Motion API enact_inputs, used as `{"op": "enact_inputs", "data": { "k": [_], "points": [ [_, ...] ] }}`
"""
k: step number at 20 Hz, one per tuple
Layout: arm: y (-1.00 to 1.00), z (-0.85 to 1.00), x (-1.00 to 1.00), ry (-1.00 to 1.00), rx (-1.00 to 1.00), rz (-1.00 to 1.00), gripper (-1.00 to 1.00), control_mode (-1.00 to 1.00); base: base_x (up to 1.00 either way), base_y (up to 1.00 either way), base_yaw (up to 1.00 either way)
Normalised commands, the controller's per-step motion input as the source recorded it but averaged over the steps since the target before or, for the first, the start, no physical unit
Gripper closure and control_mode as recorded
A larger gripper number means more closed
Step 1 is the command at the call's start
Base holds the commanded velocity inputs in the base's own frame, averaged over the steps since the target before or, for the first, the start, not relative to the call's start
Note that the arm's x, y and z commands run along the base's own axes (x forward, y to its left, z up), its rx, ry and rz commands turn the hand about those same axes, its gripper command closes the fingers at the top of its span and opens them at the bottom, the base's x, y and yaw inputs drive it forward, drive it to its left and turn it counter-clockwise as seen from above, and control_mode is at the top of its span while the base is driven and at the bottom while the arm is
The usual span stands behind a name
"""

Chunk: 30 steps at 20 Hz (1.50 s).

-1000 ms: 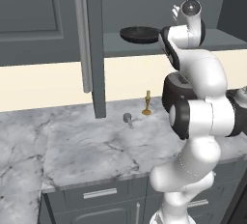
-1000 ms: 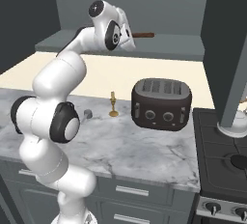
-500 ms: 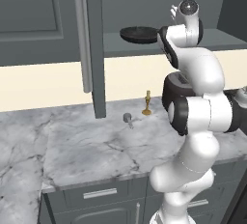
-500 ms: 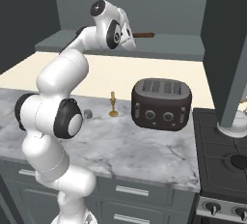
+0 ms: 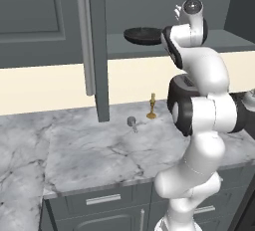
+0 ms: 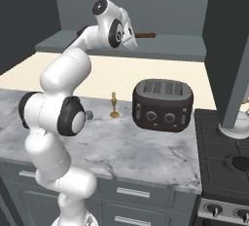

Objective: Pick the pan from the cabinet and place it on the stove. Then turn on the stove burner for the pan.

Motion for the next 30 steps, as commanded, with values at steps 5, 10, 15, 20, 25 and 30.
{"op": "enact_inputs", "data": {
  "k": [5,10,15,20,25,30],
  "points": [
    [0.00,-0.20,0.27,0.00,0.00,0.00,-1.00,-1.00,0.00,0.00,0.00],
    [0.00,-0.24,0.28,0.00,0.00,0.00,-1.00,-1.00,0.00,0.00,0.00],
    [0.00,-0.26,0.28,0.00,0.00,0.00,-1.00,-1.00,0.00,0.00,0.00],
    [0.00,-0.31,0.27,0.00,0.00,0.00,-1.00,-1.00,0.00,0.00,0.00],
    [0.00,-0.33,0.21,0.00,0.00,0.00,-1.00,-1.00,0.00,0.00,0.00],
    [0.00,-0.32,0.17,0.01,0.00,0.00,-1.00,-1.00,0.00,0.00,0.00]
  ]
}}
